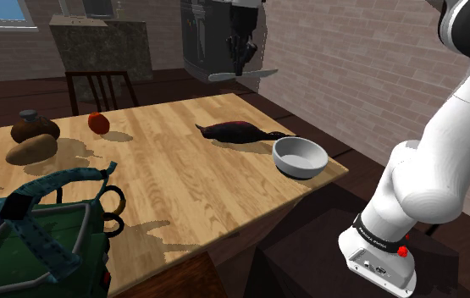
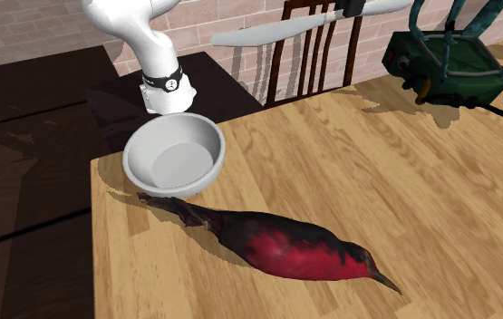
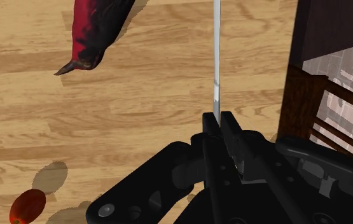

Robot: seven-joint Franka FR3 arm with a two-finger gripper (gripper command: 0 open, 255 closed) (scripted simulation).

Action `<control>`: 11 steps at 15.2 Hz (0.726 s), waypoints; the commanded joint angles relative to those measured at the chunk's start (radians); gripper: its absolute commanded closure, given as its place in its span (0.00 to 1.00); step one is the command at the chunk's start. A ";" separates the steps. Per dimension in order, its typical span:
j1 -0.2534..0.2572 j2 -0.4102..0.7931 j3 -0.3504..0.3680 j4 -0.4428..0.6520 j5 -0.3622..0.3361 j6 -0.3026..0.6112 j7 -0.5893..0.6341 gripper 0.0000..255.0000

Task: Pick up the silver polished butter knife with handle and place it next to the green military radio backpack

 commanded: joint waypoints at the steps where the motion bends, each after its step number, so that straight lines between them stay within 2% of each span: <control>1: 0.000 0.006 -0.001 0.033 0.001 -0.027 -0.001 1.00; 7: -0.001 0.037 -0.002 0.150 0.003 -0.114 -0.001 1.00; 11: 0.044 -0.015 0.049 0.088 0.002 -0.102 0.095 1.00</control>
